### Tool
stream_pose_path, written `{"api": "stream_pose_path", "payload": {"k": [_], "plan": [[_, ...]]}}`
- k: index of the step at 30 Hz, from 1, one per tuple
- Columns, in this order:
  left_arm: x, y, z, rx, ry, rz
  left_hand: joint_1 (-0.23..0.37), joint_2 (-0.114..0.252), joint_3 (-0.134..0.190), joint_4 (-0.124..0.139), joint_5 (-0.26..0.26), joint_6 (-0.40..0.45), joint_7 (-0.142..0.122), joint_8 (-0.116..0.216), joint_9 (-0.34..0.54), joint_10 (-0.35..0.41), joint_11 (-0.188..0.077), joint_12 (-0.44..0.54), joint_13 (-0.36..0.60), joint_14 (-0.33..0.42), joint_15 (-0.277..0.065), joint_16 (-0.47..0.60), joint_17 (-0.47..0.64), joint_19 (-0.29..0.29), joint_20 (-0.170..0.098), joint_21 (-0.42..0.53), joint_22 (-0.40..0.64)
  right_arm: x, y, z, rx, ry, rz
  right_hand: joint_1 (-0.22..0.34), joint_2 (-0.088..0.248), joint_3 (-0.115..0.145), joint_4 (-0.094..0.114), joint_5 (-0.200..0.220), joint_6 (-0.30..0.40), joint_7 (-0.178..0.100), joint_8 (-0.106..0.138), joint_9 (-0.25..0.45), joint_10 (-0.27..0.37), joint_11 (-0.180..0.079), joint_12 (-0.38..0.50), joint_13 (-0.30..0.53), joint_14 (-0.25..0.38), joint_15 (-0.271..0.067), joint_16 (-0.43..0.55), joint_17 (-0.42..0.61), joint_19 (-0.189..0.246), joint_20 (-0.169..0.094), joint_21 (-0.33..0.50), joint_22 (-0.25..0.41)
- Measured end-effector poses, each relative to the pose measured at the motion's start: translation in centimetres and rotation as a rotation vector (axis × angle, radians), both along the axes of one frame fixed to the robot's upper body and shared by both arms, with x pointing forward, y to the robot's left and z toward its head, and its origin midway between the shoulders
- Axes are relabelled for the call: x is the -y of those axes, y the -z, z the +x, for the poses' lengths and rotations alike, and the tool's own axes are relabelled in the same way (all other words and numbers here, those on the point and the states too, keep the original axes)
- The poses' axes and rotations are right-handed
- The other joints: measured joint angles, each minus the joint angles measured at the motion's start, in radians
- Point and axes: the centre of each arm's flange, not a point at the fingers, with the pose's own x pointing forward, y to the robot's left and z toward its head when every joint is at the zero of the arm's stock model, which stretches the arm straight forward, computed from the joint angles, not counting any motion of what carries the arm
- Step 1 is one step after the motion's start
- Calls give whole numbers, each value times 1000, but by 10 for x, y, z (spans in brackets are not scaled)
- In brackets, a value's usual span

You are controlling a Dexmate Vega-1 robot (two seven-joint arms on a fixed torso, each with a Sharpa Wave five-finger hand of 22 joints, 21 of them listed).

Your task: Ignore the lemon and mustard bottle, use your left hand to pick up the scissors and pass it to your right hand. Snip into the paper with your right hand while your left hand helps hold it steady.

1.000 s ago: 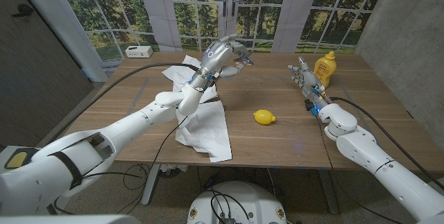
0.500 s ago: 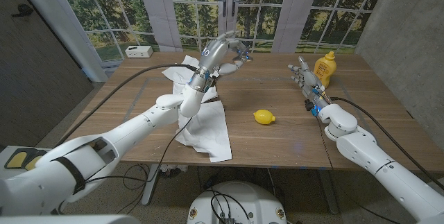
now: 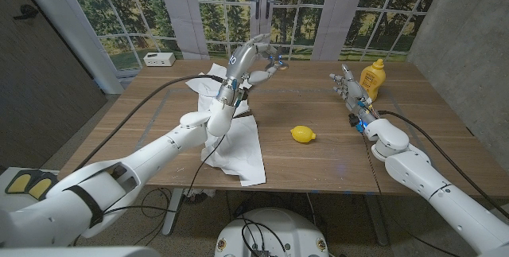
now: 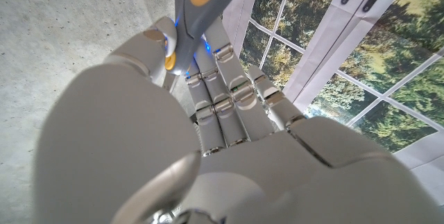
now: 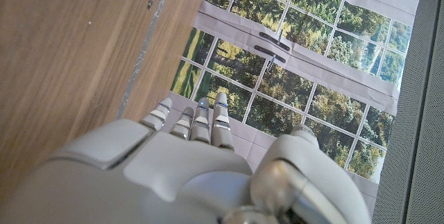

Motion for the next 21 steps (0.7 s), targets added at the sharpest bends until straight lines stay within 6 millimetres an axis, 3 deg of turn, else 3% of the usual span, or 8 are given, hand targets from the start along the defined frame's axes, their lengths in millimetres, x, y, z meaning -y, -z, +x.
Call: {"api": "stream_pose_path", "payload": {"k": [21], "plan": [[-5,5,-2,-98,90,-107,5,-5,-11,11,8,20,5,-13,-26,27,5,-20,-52,0,0,22,0,-5,5,0,0,1,1,-4,5,1,1,0,0,4,4,0,0,0,0,0,0,0,0,0,0,0,0,0,0,0,0,0]]}}
